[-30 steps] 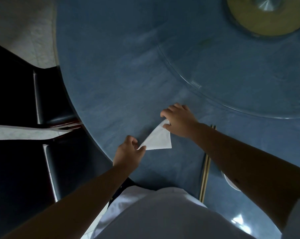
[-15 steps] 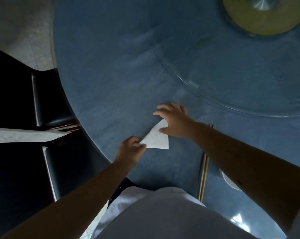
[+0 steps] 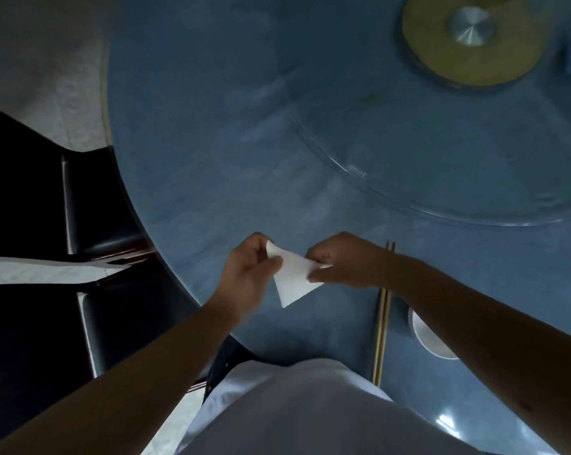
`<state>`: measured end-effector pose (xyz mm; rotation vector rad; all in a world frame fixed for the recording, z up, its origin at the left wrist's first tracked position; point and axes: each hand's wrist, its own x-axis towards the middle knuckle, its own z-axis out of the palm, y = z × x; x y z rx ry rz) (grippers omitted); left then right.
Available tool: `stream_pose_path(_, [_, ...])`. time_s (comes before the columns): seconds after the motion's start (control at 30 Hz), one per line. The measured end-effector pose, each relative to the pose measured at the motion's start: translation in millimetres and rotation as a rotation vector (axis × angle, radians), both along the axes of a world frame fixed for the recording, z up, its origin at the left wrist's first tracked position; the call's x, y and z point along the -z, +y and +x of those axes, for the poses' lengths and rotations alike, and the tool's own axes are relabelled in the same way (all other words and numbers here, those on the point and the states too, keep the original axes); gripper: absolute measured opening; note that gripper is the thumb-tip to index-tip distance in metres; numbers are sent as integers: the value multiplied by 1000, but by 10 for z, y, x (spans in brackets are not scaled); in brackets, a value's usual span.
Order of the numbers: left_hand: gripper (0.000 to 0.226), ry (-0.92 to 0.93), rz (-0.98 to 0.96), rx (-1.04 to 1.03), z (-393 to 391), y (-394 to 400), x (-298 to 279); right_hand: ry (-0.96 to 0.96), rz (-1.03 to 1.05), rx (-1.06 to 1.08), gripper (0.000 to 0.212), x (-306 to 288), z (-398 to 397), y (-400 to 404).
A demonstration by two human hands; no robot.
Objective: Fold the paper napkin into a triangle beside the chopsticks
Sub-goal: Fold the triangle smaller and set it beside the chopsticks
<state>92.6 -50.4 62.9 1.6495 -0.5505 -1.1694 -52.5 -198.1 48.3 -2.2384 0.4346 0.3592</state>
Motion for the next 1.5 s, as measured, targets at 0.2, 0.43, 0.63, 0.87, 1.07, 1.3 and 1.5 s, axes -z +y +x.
stream_pose_path(0.2, [13,85,-51,-85,-18,-184,-93,-19,133,416,27,-65,-420,400])
stream_pose_path(0.43, [19,96,-15,93,-153,-322,-193,-64,287,760,18,-107,-783,804])
stream_pose_path(0.63, [19,148,36,106,-377,-389,-224,-125,384,901,21,-68,-1055,1051])
stream_pose_path(0.87, [19,52,105,228,-638,-476,-38,-105,390,1199,27,98,-1235,1387])
stream_pose_path(1.07, [31,-172,164,391,-824,-580,228,-107,672,1462,28,295,-1376,1586])
stream_pose_path(1.3, [31,-361,213,578,-889,-688,625,29,759,1575,31,519,-1363,1739])
stream_pose_path(1.5, [19,-408,218,677,-975,-871,836,77,758,1612,34,695,-1264,1796])
